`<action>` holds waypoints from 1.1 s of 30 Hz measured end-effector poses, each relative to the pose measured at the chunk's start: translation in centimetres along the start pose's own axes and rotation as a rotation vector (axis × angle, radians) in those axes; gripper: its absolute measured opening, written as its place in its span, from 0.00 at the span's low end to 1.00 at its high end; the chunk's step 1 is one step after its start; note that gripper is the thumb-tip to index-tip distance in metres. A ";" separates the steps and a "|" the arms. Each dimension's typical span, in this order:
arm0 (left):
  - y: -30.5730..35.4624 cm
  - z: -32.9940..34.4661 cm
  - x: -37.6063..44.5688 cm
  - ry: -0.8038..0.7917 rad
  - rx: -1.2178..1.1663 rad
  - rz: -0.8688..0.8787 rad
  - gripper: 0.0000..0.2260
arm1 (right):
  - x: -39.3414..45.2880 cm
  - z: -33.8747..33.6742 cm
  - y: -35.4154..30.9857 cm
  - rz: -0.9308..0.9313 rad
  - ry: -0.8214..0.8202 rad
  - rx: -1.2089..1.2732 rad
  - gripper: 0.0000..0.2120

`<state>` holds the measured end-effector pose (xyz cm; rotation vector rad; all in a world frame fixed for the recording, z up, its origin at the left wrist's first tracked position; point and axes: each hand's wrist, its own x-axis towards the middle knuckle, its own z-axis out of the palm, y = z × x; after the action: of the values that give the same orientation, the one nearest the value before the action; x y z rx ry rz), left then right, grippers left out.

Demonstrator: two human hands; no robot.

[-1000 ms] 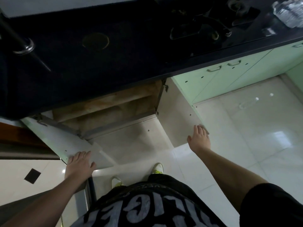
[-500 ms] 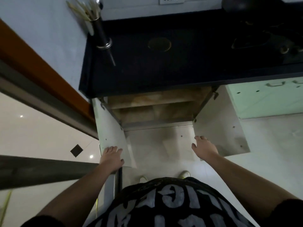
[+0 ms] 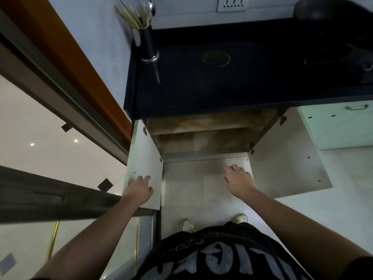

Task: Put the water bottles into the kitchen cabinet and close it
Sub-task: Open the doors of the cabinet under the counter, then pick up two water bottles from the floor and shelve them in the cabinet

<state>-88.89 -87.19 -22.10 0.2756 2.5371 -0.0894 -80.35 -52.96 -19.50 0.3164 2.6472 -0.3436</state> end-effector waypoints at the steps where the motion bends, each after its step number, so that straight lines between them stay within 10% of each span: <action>1: 0.8 -0.7 0.2 0.009 0.002 0.024 0.19 | -0.4 -0.2 -0.1 0.005 -0.002 0.018 0.23; 15: 25.8 -8.5 -4.0 0.255 0.050 0.660 0.16 | -8.6 -3.0 10.5 0.167 0.188 0.278 0.19; 33: 59.1 -1.2 -13.0 0.179 0.295 1.148 0.18 | -27.3 0.2 37.5 0.600 0.375 0.211 0.13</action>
<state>-66.21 -31.61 -14.06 1.8312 2.1364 0.0165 -46.06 -22.16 -14.15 1.3161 2.6952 -0.3879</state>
